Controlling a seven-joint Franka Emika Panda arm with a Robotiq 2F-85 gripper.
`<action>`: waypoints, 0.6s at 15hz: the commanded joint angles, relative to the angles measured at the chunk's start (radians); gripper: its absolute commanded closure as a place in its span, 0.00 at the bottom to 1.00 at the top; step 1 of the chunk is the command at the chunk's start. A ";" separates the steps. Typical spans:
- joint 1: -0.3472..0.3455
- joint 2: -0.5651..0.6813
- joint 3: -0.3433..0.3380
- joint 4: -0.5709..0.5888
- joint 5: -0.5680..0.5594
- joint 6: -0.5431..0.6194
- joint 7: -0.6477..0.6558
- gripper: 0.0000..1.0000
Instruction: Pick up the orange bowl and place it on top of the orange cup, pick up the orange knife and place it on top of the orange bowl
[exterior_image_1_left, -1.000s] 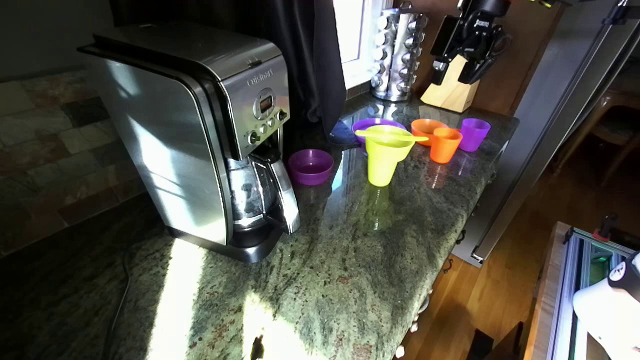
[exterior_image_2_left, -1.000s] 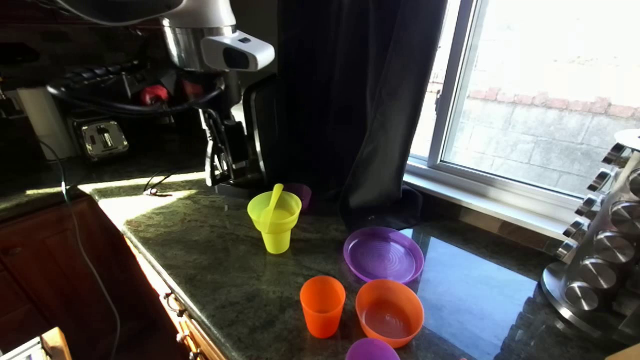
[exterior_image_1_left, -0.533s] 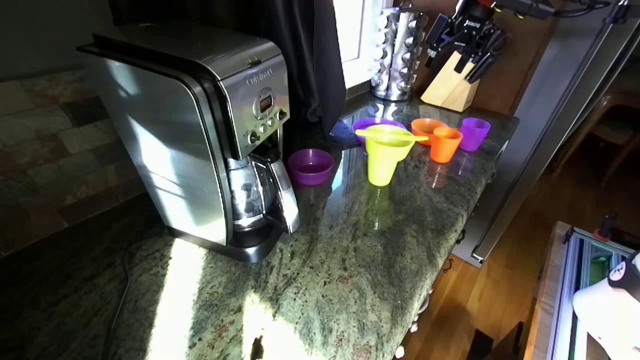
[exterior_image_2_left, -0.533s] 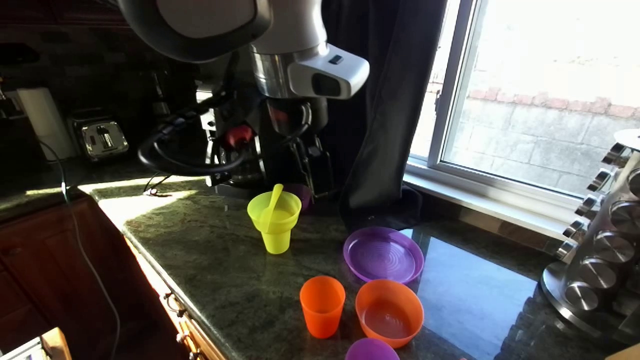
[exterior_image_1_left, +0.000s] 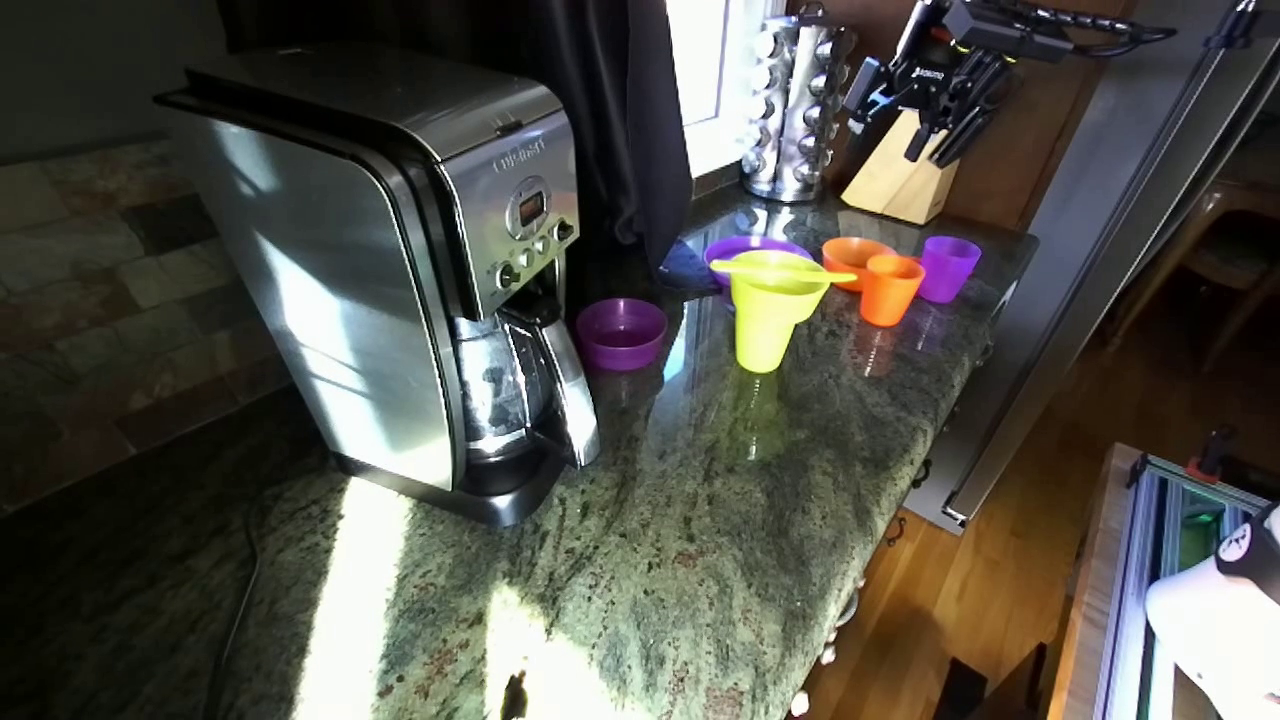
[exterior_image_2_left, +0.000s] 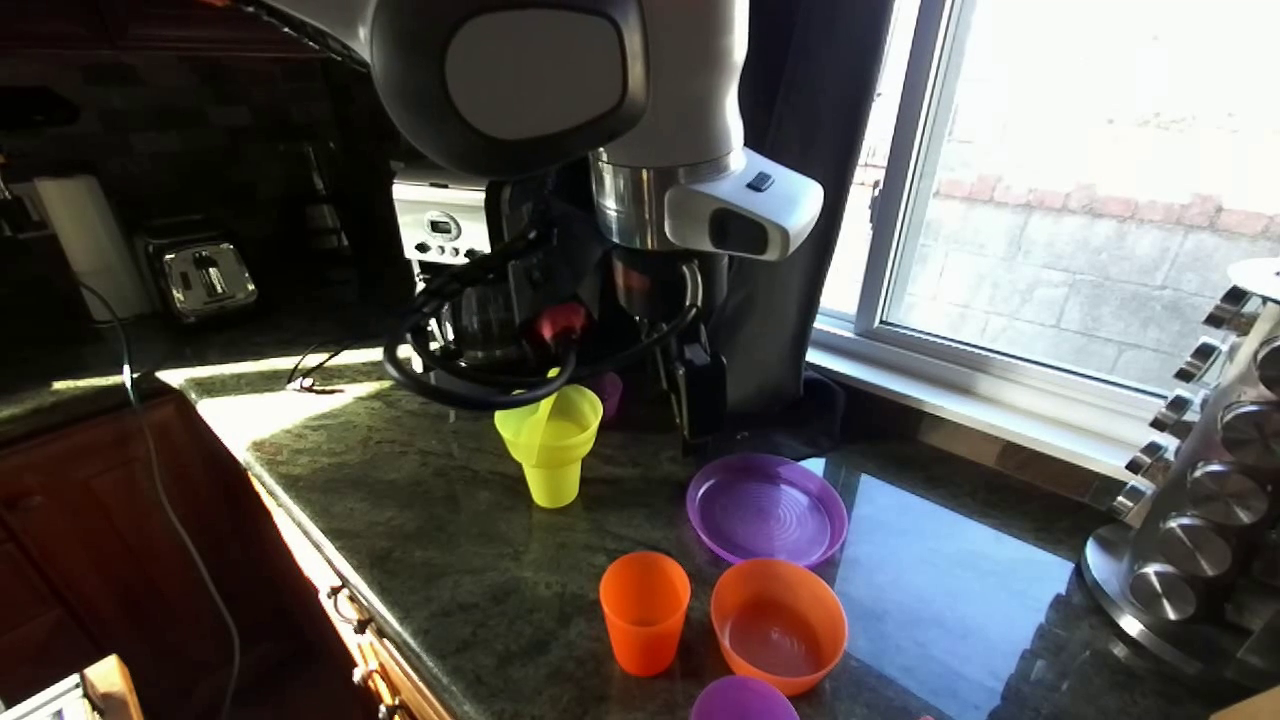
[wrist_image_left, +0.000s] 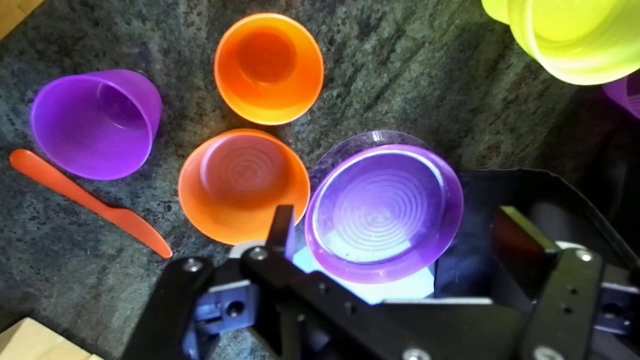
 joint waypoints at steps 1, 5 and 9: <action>-0.001 0.001 0.001 0.004 0.000 -0.003 0.000 0.00; 0.001 0.100 -0.010 0.079 -0.039 -0.041 -0.080 0.00; 0.004 0.199 -0.016 0.149 -0.070 -0.031 -0.294 0.00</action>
